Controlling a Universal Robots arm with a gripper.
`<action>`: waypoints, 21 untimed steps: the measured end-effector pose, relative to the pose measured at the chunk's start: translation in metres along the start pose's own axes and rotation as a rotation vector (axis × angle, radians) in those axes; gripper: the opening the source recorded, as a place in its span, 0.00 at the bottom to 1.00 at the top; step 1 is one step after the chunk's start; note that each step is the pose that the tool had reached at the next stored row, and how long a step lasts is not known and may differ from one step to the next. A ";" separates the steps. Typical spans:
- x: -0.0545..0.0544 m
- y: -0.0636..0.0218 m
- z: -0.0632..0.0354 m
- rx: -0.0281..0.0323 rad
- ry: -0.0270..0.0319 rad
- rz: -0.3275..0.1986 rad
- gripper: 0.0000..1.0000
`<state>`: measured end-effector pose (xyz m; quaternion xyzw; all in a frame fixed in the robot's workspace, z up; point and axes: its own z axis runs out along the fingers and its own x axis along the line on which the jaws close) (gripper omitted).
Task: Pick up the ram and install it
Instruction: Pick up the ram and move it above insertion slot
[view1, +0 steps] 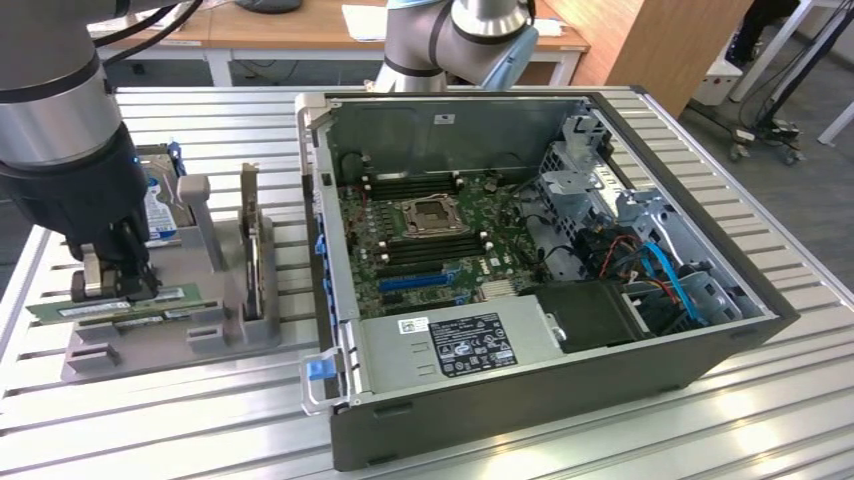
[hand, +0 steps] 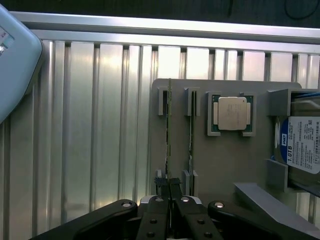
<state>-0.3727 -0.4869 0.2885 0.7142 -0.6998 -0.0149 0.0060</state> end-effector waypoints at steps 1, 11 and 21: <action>0.000 0.0000 -0.0009 0.0000 0.0000 0.000 0.11; 0.000 0.0003 -0.0118 0.0001 0.0000 0.000 0.11; 0.000 0.0007 -0.0248 0.0000 0.0000 0.000 0.11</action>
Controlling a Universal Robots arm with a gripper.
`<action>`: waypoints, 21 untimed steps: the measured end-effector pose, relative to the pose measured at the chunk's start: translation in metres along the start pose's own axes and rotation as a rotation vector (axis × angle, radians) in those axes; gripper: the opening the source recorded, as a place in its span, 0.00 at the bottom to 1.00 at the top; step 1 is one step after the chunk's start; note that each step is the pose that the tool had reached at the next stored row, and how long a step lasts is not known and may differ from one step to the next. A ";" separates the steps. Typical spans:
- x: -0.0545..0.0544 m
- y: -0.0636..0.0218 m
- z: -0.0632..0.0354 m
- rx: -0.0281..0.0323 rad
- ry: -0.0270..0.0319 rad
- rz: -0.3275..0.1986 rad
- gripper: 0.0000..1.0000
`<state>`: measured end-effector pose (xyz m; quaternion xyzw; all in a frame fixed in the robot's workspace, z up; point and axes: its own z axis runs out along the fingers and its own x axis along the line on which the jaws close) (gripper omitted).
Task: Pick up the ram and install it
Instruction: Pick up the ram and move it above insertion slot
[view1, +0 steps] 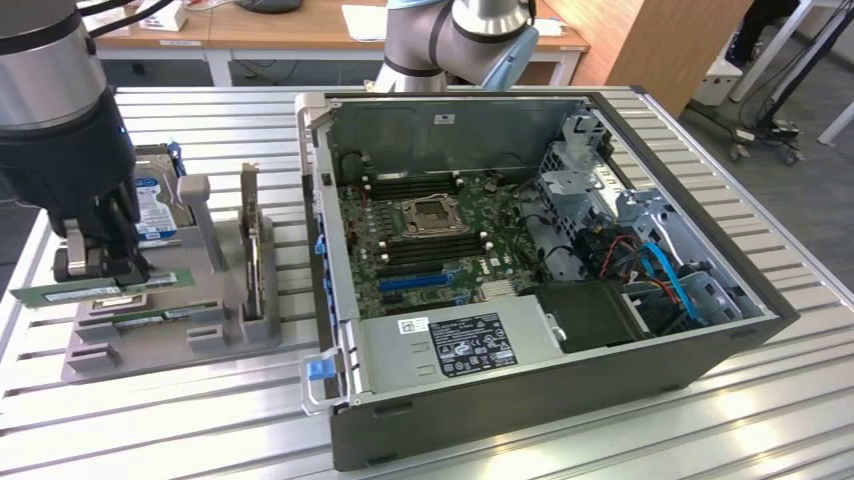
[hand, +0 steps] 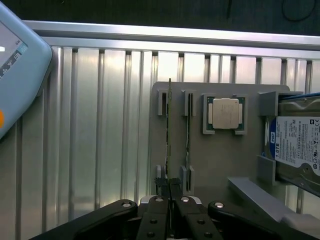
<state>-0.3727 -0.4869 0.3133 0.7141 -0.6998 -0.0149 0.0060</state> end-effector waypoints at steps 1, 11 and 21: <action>0.000 0.0000 -0.0013 0.0000 0.0000 0.000 0.11; 0.000 0.0004 -0.0146 0.0000 0.0000 0.000 0.11; 0.000 0.0008 -0.0271 0.0001 -0.0001 0.000 0.11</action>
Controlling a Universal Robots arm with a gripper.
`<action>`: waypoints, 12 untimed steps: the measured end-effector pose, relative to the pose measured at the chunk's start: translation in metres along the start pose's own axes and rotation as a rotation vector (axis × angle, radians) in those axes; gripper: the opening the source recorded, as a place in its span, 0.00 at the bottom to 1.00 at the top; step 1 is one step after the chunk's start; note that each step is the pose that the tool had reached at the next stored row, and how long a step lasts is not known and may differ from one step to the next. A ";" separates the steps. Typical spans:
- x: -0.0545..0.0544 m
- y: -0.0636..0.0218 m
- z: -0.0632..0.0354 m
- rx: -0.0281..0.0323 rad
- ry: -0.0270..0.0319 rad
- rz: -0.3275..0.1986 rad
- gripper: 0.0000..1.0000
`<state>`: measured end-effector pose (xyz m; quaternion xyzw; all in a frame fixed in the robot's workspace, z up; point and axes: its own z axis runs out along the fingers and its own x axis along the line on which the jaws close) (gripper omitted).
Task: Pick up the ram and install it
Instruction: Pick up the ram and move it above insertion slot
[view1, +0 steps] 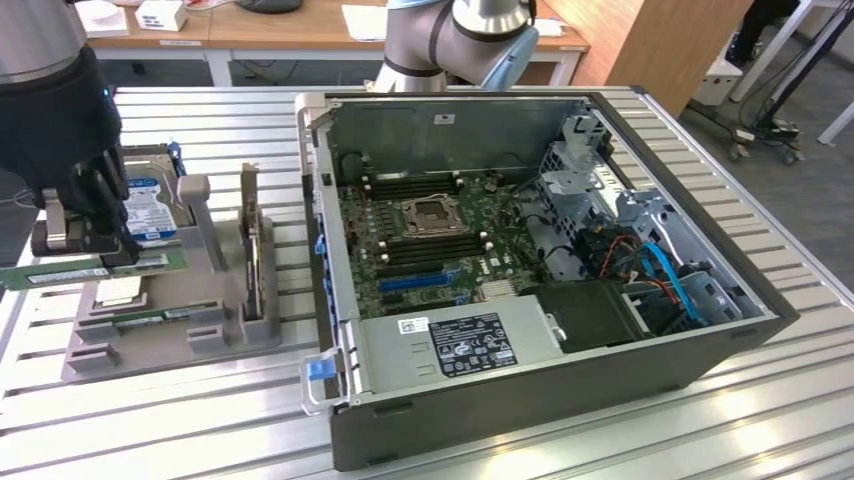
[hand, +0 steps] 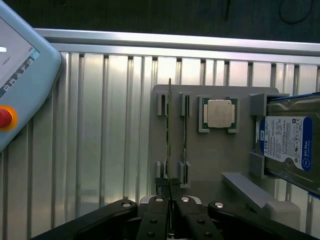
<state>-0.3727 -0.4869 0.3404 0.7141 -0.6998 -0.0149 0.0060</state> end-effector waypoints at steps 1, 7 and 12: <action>0.000 0.0001 -0.0012 0.0000 0.0001 0.000 0.11; 0.000 0.0003 -0.0098 0.0000 0.0000 0.000 0.11; 0.000 0.0004 -0.0191 0.0000 0.0000 0.000 0.11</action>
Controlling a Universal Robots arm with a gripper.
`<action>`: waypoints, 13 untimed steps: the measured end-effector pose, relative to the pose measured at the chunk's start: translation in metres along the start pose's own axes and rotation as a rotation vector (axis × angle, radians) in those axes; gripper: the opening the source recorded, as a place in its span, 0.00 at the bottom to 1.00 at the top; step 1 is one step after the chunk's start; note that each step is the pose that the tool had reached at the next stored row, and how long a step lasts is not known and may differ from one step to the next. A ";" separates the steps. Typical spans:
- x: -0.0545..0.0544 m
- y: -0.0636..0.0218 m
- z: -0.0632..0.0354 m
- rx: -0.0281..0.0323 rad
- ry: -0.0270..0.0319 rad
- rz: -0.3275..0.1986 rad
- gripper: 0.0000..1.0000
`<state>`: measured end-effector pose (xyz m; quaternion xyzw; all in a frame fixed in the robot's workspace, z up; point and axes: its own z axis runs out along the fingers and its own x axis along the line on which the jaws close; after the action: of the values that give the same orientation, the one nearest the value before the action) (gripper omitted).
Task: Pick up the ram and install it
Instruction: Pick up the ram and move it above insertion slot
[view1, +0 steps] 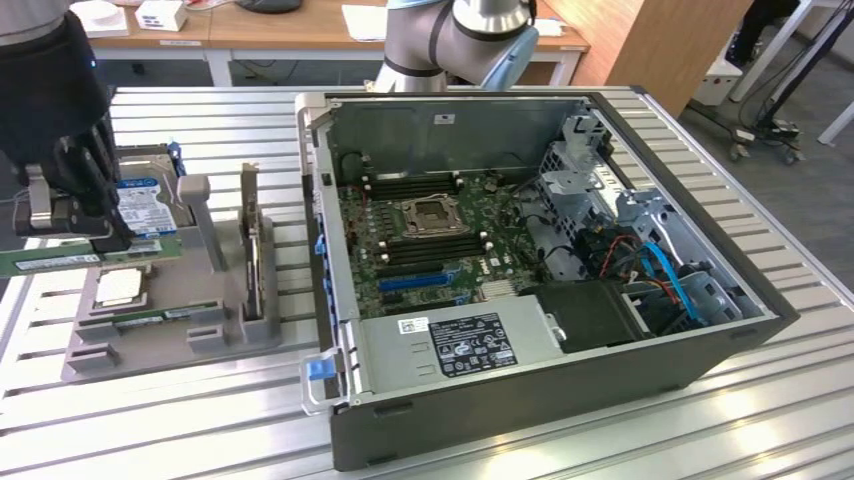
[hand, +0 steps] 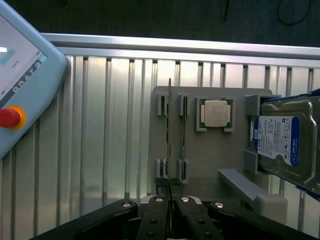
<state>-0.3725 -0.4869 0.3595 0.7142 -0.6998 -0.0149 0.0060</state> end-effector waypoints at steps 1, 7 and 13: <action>0.000 0.0000 -0.0020 -0.0001 0.0001 0.000 0.11; 0.000 0.0001 -0.0140 0.0000 0.0000 0.000 0.11; 0.000 0.0001 -0.0258 0.0000 0.0000 0.000 0.11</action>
<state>-0.3719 -0.4869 0.3852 0.7141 -0.6998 -0.0149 0.0060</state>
